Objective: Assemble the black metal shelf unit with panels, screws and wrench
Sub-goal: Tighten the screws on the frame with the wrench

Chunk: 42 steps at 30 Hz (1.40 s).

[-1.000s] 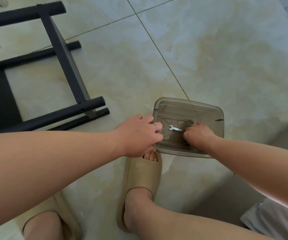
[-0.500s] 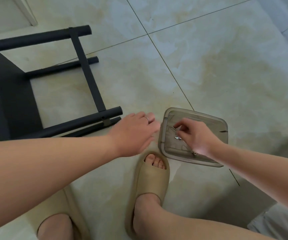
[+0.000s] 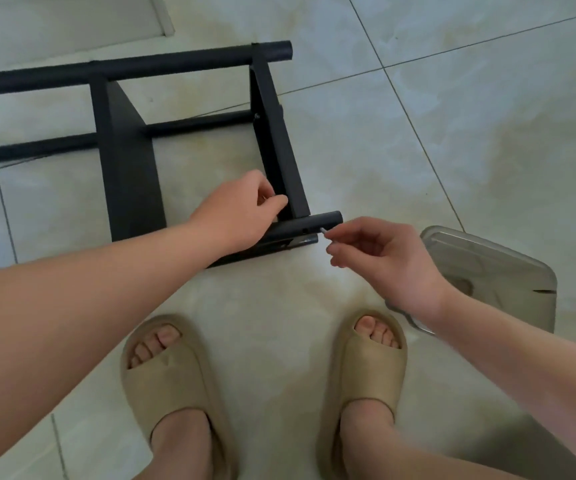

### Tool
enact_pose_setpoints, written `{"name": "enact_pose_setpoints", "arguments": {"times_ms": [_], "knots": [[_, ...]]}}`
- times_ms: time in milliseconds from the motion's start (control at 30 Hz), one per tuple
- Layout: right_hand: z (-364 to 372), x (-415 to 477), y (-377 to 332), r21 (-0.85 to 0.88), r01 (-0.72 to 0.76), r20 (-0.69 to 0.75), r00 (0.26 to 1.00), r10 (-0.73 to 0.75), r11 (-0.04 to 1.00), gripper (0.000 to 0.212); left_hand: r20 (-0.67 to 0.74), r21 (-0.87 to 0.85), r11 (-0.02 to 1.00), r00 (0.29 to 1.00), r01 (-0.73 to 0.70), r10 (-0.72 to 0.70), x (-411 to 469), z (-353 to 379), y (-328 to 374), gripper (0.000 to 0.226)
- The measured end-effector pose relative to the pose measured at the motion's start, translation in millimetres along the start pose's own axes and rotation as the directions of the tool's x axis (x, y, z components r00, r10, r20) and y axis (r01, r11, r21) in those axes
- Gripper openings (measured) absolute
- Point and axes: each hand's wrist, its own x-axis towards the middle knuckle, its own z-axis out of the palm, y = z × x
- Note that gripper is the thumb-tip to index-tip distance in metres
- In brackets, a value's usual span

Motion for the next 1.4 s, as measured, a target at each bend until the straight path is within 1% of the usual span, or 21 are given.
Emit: {"name": "enact_pose_setpoints", "arguments": {"times_ms": [100, 167, 233, 467, 567, 833, 1033, 1233, 1400], "knots": [[12, -3, 0, 0.03, -0.009, 0.014, 1.0, 0.009, 1.0, 0.022, 0.188, -0.094, 0.995, 0.982, 0.035, -0.016, 7, 1, 1, 0.041], [15, -3, 0, 0.048, -0.011, 0.012, 1.0, 0.011, 0.999, 0.024, 0.31, -0.201, 0.975, 0.95, 0.093, -0.027, 9, 4, 4, 0.043], [17, -1, 2, 0.071, -0.009, -0.005, 1.0, 0.01, 0.997, 0.023, 0.368, -0.263, 0.954, 0.929, 0.142, -0.037, 11, 6, 6, 0.041], [27, 4, 9, 0.123, 0.059, -0.032, 0.998, -0.056, 0.991, 0.02, 0.36, -0.311, 0.943, 0.933, 0.115, 0.005, 13, 10, -4, 0.039], [29, 4, 12, 0.096, 0.073, -0.03, 0.997, -0.07, 0.993, 0.02, 0.333, -0.322, 0.941, 0.943, 0.108, 0.006, 14, 12, -3, 0.038], [23, 1, 19, -0.023, 0.114, -0.044, 0.992, -0.115, 0.993, 0.023, 0.323, -0.315, 0.943, 0.946, 0.106, 0.001, 11, 10, 1, 0.037], [23, 1, 22, -0.06, 0.142, -0.044, 0.989, -0.144, 0.988, 0.028, 0.317, -0.329, 0.936, 0.948, 0.126, -0.017, 11, 10, 1, 0.038], [20, 0, 23, -0.08, 0.129, -0.047, 0.99, -0.133, 0.988, 0.028, 0.325, -0.338, 0.93, 0.945, 0.147, -0.031, 11, 9, 2, 0.037], [23, 2, 20, -0.082, 0.111, -0.059, 0.991, -0.116, 0.99, 0.025, 0.321, -0.34, 0.931, 0.947, 0.134, -0.019, 10, 9, 2, 0.038]]}}
